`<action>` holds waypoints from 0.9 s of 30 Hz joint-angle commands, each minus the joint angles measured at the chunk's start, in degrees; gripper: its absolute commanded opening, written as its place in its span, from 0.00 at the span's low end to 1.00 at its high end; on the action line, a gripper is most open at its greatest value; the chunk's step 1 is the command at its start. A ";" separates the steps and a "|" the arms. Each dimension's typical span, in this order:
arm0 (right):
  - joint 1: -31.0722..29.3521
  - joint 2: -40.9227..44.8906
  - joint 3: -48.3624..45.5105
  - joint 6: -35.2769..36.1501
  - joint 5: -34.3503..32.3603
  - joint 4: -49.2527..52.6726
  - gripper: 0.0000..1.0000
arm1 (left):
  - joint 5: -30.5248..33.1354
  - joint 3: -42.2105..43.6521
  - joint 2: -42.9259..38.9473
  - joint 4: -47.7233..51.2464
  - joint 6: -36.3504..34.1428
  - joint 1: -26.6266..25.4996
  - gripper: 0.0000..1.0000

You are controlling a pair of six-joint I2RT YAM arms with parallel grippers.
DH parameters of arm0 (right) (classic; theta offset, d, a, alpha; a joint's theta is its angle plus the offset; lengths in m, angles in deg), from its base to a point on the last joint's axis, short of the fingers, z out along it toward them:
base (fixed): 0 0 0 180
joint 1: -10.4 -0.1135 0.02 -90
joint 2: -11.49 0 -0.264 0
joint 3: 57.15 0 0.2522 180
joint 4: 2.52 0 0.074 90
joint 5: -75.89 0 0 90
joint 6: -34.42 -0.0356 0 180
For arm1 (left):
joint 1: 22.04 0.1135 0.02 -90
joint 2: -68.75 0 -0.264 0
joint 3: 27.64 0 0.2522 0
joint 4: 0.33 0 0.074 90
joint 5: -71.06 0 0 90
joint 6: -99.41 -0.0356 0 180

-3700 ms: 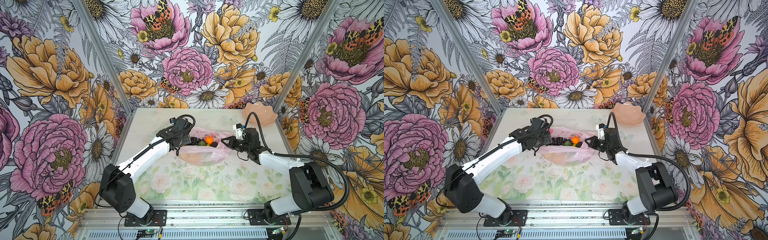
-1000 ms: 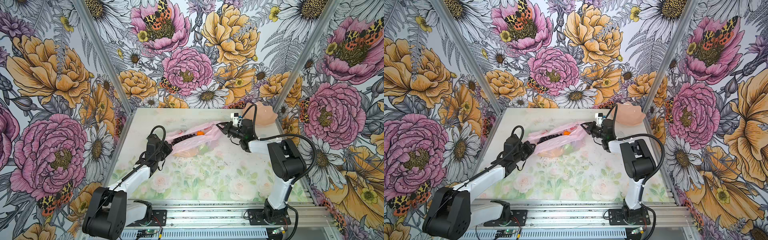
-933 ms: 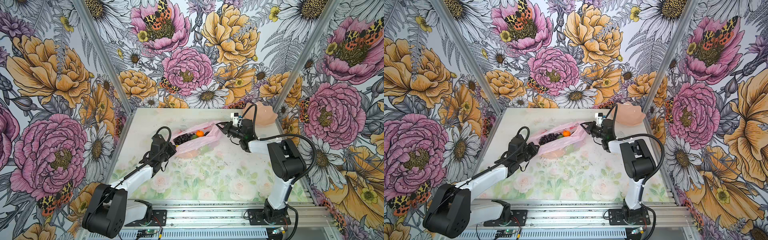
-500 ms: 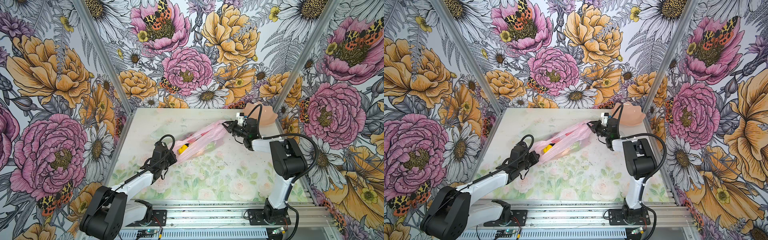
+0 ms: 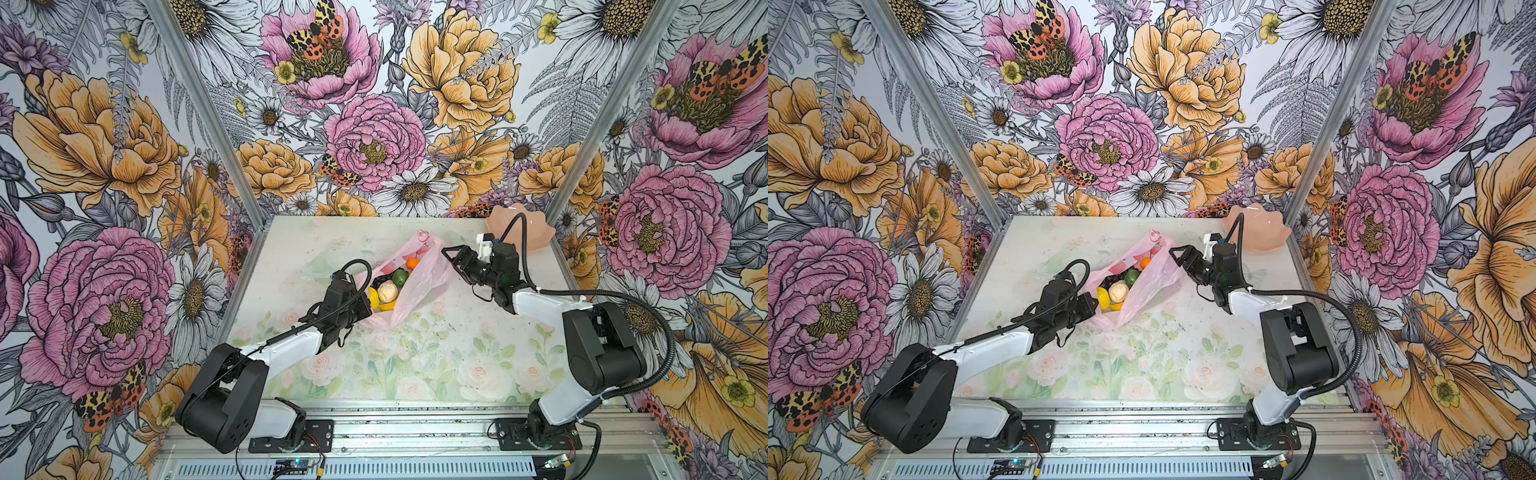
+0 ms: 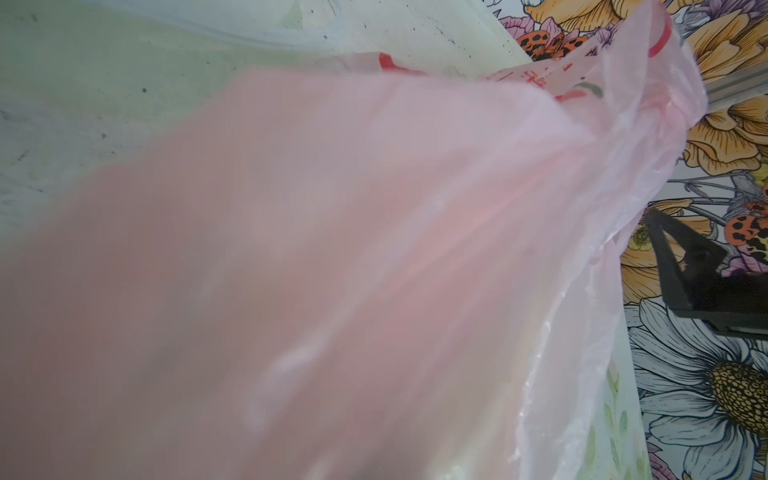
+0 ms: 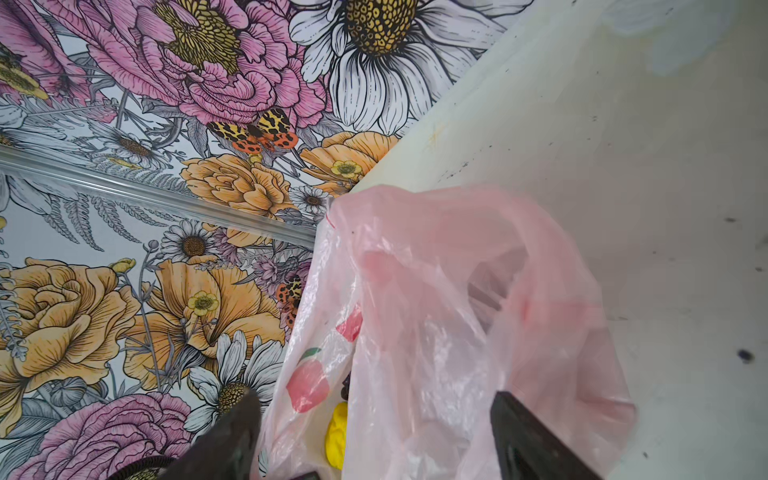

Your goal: Take the fake fruits out of the plastic bag

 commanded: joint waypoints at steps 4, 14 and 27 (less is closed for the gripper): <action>-7.34 1.04 4.92 10.22 -14.00 20.07 0.88 | 0.64 -0.85 1.21 -3.03 -0.32 -1.55 0.00; -17.28 -5.36 14.56 13.30 -29.70 30.85 0.94 | 1.04 -1.27 2.52 -4.95 -0.41 -6.76 0.00; -19.41 -15.45 26.65 16.55 -38.23 41.46 0.88 | -2.35 1.22 3.44 -12.89 0.01 -9.95 0.00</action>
